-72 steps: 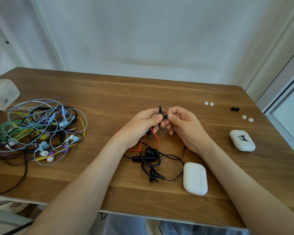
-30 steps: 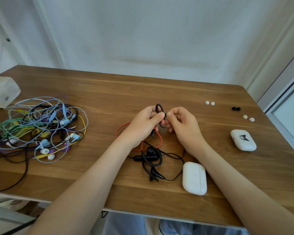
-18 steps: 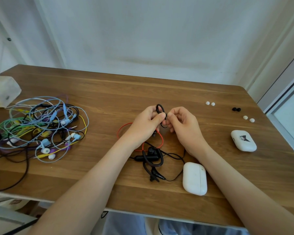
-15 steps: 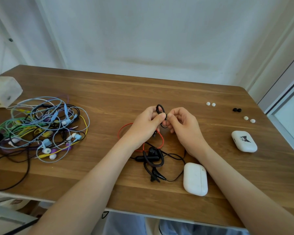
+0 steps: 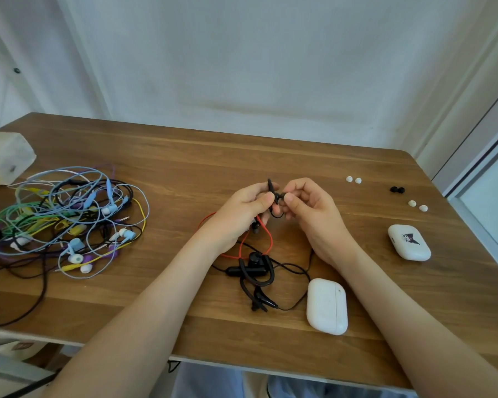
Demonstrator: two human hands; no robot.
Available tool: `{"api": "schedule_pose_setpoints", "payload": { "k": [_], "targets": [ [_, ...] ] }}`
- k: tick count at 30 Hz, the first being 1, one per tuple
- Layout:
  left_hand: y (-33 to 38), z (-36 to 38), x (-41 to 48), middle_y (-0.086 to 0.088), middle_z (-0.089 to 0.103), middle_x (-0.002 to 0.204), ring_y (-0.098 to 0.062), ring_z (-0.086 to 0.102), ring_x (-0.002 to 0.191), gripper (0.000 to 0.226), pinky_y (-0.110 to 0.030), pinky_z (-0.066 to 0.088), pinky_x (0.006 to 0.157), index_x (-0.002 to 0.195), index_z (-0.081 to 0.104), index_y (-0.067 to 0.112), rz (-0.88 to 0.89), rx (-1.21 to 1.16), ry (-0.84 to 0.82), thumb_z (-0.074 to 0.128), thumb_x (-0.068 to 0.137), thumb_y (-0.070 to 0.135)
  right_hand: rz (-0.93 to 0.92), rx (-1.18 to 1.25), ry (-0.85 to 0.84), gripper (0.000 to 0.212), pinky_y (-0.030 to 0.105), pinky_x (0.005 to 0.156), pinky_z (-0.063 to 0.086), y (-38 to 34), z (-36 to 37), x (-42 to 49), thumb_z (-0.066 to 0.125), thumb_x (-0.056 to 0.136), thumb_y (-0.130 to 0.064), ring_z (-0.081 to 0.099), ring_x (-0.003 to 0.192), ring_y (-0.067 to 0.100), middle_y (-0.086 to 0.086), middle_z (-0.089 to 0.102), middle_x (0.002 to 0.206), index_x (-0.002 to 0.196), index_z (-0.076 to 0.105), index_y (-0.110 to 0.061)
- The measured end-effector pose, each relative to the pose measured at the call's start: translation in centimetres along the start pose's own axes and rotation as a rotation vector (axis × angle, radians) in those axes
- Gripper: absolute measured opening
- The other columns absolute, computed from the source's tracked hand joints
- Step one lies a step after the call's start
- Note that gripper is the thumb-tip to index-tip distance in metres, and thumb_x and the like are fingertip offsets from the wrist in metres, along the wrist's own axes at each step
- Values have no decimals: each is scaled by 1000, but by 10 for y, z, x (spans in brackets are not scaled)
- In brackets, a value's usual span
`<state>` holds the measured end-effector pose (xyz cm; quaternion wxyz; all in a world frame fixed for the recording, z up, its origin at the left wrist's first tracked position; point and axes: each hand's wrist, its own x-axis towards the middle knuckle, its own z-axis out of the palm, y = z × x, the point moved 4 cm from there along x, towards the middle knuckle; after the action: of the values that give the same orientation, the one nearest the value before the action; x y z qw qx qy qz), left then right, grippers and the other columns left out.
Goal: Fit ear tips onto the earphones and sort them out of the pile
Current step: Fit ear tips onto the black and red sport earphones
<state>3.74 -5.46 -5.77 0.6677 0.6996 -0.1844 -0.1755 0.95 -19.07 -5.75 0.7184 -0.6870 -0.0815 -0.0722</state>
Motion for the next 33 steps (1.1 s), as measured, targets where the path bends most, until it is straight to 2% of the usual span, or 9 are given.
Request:
{"api": "schedule_pose_setpoints", "payload": {
  "k": [7, 15, 18, 24, 30, 33],
  "targets": [
    [-2, -1, 1, 10, 61, 71, -3, 48, 53, 31, -18, 36, 48, 131, 51, 9, 0, 7, -9, 43, 102, 16, 47, 105, -29, 21, 19, 64, 46, 2, -1, 4, 43, 97, 3, 56, 69, 10, -1, 64, 72, 91, 60, -9],
    [-2, -2, 1, 9, 59, 71, -4, 48, 56, 31, -18, 37, 52, 130, 53, 9, 7, 30, -32, 42, 102, 17, 122, 269, -104, 8, 18, 64, 49, 3, 0, 4, 53, 88, -5, 59, 67, 10, 4, 64, 71, 93, 59, -3],
    [0, -2, 0, 7, 57, 73, -3, 47, 56, 31, -15, 38, 53, 130, 53, 8, 9, 40, -44, 41, 102, 16, 144, 294, -101, 9, 18, 63, 49, 5, 0, 5, 55, 85, -8, 58, 66, 10, 6, 63, 71, 91, 60, -3],
    [0, -2, 0, 7, 57, 73, -3, 46, 55, 29, -15, 38, 53, 128, 54, 10, 15, 47, -60, 40, 103, 16, 156, 290, -89, 12, 18, 62, 49, 6, 0, 4, 48, 93, -1, 57, 65, 9, 3, 63, 69, 90, 60, -4],
    [3, 1, -2, 6, 56, 71, -2, 45, 53, 22, -12, 37, 51, 112, 59, 17, 45, 21, -92, 39, 103, 14, 129, 262, -91, 16, 18, 61, 46, 5, 4, 3, 44, 96, 0, 56, 65, 10, 1, 64, 66, 90, 57, -6],
    [2, 0, -1, 9, 57, 69, -3, 45, 54, 24, -15, 36, 50, 117, 59, 15, 35, 21, -83, 39, 103, 15, 106, 221, -89, 15, 19, 62, 46, 4, 5, 2, 45, 96, 1, 56, 66, 11, 3, 64, 68, 90, 57, -7]
  ]
}}
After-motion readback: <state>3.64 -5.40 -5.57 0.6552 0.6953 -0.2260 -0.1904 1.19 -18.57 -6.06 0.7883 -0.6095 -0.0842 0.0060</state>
